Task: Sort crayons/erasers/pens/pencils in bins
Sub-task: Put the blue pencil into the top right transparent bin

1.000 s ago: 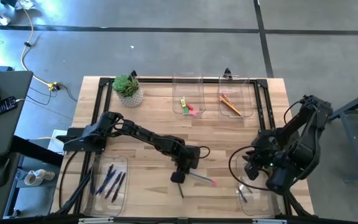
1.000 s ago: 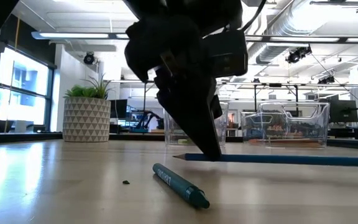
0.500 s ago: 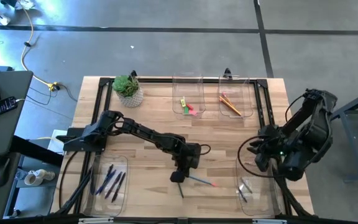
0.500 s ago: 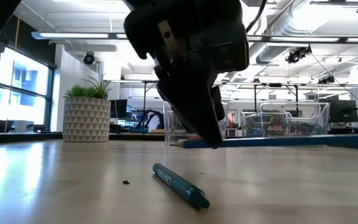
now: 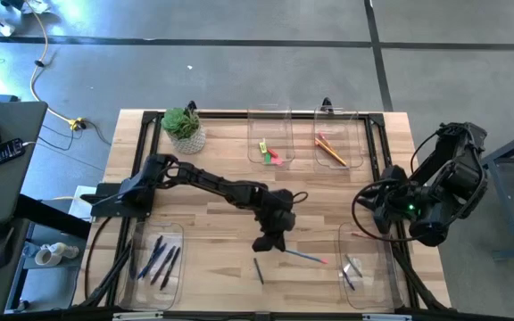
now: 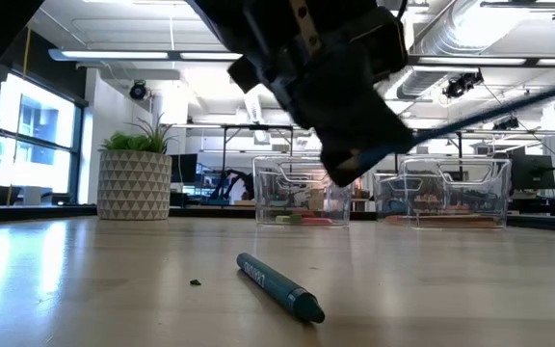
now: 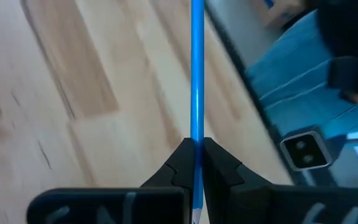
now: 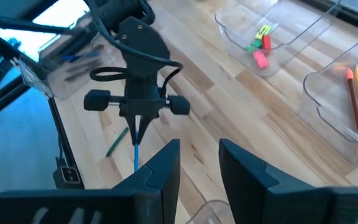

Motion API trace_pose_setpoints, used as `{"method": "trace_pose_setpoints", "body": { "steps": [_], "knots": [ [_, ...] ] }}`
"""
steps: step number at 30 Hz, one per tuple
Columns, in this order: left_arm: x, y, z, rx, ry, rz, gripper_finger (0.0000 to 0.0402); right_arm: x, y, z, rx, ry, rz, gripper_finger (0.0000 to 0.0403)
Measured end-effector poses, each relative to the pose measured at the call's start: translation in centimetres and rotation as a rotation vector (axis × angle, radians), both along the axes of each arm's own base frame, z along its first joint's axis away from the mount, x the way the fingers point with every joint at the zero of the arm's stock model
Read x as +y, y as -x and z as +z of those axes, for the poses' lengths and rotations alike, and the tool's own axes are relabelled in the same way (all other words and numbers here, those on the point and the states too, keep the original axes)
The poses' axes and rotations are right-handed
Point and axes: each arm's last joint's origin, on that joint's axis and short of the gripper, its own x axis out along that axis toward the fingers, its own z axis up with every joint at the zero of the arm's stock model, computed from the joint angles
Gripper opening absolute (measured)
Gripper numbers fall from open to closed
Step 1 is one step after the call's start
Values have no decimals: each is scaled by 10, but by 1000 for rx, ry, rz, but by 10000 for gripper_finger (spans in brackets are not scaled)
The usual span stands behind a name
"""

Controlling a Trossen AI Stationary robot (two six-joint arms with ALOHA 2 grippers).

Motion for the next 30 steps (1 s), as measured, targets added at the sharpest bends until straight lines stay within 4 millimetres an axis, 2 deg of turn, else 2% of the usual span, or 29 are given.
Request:
{"method": "trace_pose_setpoints", "body": {
  "steps": [19, 24, 30],
  "knots": [
    [61, -19, 40, -384, 219, 13, 2, -8, -5, 2, -38, 9, -62, 103],
    [68, -21, 51, -465, 245, 29, 1, -10, -6, 4, -83, 30, -88, 103],
    [71, -20, 52, -476, 247, 29, 1, -9, -7, 4, -97, -7, -105, 103]
  ]
}}
